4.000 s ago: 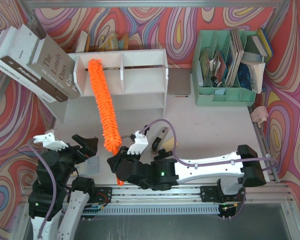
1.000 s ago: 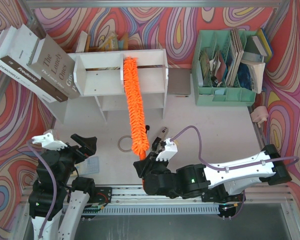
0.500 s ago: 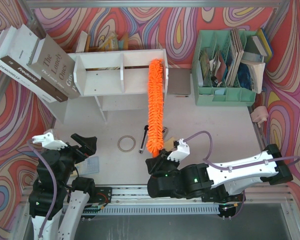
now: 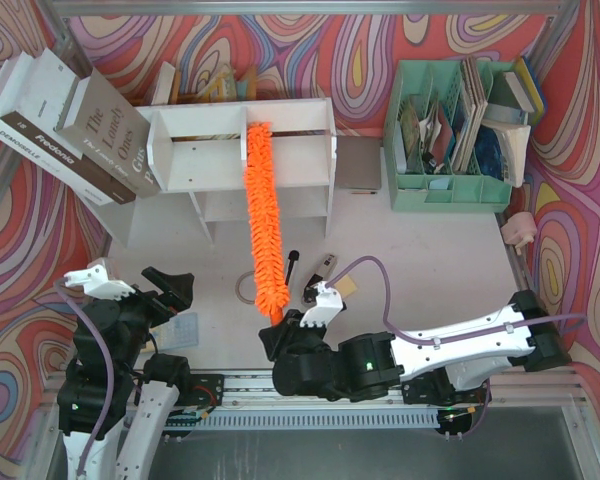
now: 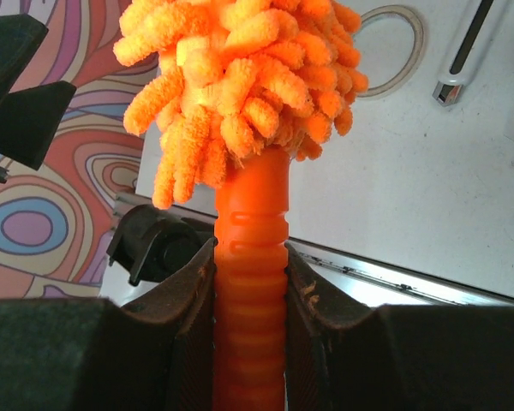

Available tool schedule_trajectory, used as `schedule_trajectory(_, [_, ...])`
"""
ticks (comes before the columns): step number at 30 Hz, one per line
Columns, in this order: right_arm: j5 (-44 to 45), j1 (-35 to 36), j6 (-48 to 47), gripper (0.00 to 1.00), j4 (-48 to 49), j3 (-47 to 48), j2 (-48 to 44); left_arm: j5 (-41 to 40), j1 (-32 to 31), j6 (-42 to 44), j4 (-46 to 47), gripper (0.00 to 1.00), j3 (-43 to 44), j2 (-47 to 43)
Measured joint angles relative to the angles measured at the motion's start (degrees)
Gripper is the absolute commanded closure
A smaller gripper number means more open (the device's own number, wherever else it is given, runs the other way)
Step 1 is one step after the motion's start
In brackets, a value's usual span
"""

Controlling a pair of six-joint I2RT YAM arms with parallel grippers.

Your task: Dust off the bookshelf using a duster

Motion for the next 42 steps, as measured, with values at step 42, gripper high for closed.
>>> schedule_trajectory(42, [5.88, 0.02, 11.80, 1.00, -16.39, 1.27, -4.59, 0.04, 0.00, 0.00, 0.00, 0.02, 0.00, 0.11])
